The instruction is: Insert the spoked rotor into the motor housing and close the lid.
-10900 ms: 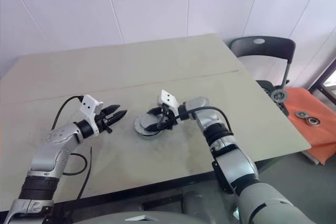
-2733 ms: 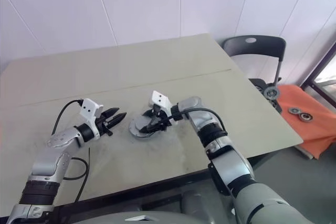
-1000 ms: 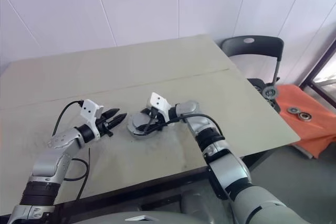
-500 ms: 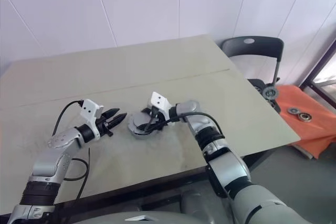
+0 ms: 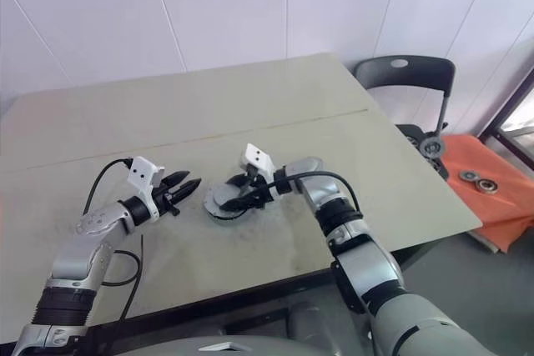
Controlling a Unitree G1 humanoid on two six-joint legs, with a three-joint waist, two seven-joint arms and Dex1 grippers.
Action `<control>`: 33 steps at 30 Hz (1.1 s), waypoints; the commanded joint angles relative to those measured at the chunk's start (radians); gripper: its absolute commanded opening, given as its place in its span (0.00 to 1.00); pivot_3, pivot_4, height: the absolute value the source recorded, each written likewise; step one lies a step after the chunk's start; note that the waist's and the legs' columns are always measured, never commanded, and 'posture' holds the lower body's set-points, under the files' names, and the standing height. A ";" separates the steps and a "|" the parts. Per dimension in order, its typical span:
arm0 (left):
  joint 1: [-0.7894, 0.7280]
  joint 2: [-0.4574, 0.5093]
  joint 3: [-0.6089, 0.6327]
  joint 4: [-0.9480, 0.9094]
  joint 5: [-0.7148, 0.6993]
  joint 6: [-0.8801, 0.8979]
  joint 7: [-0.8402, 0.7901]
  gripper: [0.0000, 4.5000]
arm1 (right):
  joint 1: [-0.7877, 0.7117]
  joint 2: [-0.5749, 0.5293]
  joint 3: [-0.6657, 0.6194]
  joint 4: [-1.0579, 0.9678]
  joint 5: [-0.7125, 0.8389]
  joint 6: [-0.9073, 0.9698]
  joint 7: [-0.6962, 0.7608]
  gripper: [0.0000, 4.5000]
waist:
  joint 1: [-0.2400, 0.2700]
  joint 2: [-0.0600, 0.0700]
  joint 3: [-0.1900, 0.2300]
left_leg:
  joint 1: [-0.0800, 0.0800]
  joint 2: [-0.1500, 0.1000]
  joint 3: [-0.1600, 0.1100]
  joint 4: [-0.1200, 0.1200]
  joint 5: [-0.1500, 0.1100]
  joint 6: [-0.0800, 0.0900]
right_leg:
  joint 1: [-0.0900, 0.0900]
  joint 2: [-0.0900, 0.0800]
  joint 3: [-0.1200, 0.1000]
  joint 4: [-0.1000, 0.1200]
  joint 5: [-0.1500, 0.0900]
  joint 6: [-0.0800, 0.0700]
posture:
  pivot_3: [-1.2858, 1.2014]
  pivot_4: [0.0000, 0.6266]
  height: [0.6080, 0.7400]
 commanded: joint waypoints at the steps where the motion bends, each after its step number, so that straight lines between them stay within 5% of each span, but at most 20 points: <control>1: -0.014 0.000 0.017 -0.017 0.000 -0.016 0.003 0.44 | 0.007 0.022 0.024 0.010 -0.017 -0.026 -0.033 0.71 | -0.002 0.000 0.000 | 0.000 0.000 0.000 0.000 0.000 0.000 | 0.000 0.000 0.000 0.000 0.000 0.001 | 0.52 0.00 1.00; 33: 0.000 0.004 0.025 -0.027 -0.004 -0.015 0.010 0.44 | 0.021 0.023 0.087 0.108 -0.112 -0.187 -0.095 0.71 | -0.005 0.000 0.000 | 0.009 0.000 0.000 0.003 0.000 0.000 | 0.009 0.001 0.000 0.002 -0.003 -0.003 | 0.52 0.00 1.00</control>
